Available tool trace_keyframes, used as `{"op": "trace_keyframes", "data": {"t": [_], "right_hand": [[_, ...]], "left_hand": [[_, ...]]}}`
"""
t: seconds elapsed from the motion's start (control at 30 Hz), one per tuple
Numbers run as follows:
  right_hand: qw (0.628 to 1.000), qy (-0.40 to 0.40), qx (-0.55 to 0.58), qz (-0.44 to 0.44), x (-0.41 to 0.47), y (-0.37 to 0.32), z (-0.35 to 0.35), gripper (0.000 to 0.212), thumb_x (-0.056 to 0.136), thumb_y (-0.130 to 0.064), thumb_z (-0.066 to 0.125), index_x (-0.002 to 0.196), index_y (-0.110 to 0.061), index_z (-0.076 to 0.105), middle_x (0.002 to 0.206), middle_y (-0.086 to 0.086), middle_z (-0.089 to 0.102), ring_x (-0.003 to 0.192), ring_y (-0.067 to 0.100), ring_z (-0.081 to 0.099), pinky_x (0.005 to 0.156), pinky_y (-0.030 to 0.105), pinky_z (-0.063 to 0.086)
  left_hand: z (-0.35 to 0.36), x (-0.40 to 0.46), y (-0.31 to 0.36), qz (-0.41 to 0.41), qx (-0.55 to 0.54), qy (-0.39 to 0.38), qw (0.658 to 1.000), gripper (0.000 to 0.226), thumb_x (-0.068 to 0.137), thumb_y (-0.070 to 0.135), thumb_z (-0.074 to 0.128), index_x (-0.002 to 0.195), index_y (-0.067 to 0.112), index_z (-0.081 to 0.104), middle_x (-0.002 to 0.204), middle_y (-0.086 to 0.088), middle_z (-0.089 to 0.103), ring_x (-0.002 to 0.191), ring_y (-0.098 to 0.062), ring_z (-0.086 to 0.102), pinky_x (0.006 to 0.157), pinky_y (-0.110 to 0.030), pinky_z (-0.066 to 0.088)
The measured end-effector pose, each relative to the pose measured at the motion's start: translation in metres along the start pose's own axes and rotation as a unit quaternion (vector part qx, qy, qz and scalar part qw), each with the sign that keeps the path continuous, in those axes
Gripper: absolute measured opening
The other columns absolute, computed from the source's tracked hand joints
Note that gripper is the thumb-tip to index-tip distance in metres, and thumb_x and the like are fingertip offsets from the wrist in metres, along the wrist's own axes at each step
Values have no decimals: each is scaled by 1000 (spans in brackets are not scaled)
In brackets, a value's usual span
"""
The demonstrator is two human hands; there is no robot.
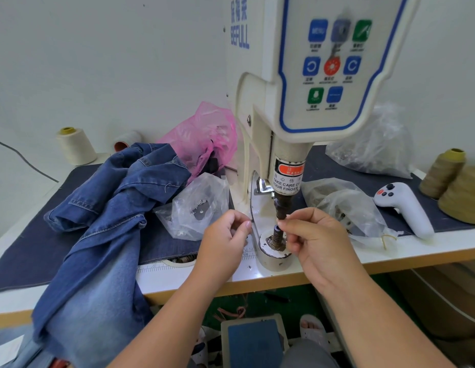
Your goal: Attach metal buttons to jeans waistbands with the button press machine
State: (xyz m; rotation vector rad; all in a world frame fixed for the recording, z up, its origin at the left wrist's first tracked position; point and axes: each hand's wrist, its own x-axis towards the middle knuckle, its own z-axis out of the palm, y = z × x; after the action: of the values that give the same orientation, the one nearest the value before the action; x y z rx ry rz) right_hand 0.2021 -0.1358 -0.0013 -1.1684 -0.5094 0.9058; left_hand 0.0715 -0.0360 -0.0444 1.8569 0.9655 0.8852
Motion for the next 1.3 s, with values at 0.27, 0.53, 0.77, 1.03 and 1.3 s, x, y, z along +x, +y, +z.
{"op": "trace_keyframes", "data": {"t": [0.27, 0.53, 0.77, 1.03, 1.3], "right_hand": [[967, 20, 233, 104, -20, -7, 6, 32, 58, 1, 67, 87, -5, 56, 86, 23, 70, 42, 10, 47, 38, 20, 40], [967, 25, 232, 104, -28, -6, 6, 27, 71, -2, 63, 98, -4, 57, 98, 25, 73, 47, 13, 53, 42, 23, 46], [978, 45, 191, 69, -24, -5, 0, 5, 88, -3, 58, 86, -7, 60, 94, 20, 75, 49, 12, 57, 44, 24, 49], [987, 75, 139, 33, -16, 0, -18, 11, 91, -3, 56, 84, -10, 62, 75, 10, 71, 50, 11, 59, 45, 24, 49], [990, 110, 85, 23, -7, 11, -34, 19, 90, 2, 55, 78, -10, 63, 64, 6, 64, 50, 12, 56, 45, 23, 47]], "left_hand": [[0, 0, 1, -3, -10, -2, 1000, 12, 100, 24, 56, 91, 29, 63, 82, -9, 69, 75, -28, 65, 66, -45, 56], [-2, -2, 4, 29, -10, 2, 1000, 14, 99, 23, 56, 89, 30, 63, 82, 0, 67, 72, -13, 62, 65, -28, 53], [4, -9, 23, 84, -16, 17, 996, 16, 98, 18, 59, 84, 27, 61, 81, 9, 56, 69, 2, 51, 66, -9, 40], [14, -10, 33, 90, -31, -2, 995, 14, 100, 20, 55, 94, 33, 57, 83, 11, 60, 80, 1, 56, 69, -11, 46], [19, -10, 32, 73, -59, 7, 996, 30, 97, 19, 60, 107, 43, 45, 94, 19, 66, 91, -1, 63, 79, -13, 51]]}}
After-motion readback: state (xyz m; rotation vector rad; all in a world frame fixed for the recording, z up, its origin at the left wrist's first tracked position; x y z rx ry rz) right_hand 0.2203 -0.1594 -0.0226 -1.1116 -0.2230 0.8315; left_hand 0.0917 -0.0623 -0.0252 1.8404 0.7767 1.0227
